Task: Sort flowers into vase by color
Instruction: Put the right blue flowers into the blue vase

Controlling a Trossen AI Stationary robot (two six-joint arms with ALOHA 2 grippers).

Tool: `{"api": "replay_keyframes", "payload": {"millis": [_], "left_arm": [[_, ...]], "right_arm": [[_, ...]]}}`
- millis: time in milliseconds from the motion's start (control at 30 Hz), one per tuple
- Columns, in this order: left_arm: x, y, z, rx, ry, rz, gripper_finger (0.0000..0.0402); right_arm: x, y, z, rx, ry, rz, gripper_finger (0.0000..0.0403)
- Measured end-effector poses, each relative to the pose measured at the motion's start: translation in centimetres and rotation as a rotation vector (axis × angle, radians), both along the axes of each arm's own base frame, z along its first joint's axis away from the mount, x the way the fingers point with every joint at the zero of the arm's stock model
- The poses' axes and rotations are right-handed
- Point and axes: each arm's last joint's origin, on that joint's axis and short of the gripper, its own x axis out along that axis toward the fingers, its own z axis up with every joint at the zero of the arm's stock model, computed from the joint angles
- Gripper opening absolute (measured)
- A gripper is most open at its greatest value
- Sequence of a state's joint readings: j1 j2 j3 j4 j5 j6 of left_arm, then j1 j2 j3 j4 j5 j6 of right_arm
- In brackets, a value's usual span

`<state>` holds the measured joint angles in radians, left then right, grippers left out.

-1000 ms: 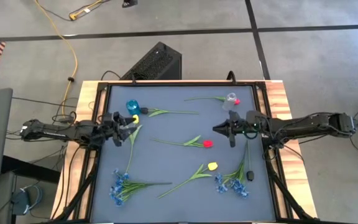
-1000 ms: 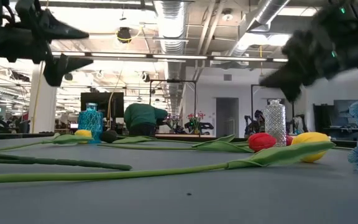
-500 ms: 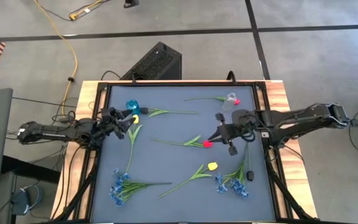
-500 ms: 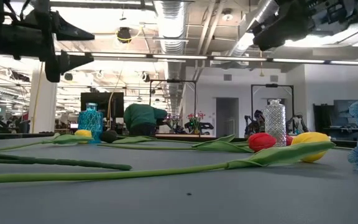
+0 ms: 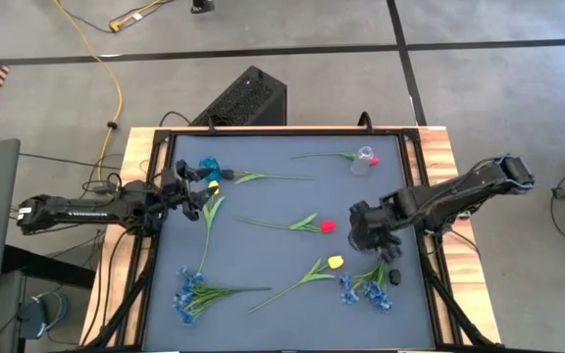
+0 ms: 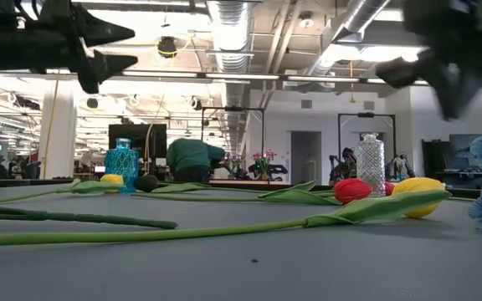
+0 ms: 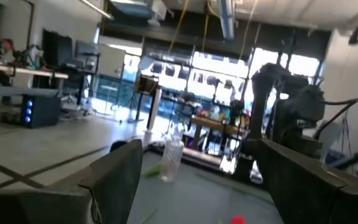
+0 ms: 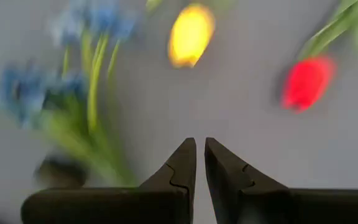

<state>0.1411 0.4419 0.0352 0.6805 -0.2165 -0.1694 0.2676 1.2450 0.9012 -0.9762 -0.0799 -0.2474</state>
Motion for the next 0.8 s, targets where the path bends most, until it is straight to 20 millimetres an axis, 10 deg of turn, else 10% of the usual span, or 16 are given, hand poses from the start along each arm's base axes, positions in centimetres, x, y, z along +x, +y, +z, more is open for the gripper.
{"api": "replay_keyframes", "payload": {"millis": [800], "left_arm": [[6.0, 0.6, 2.1, 0.041, 0.355, -0.069, 0.0302]], "right_arm": [[0.3, 3.3, -7.1, -0.224, 0.487, 0.366, 0.0193]]}}
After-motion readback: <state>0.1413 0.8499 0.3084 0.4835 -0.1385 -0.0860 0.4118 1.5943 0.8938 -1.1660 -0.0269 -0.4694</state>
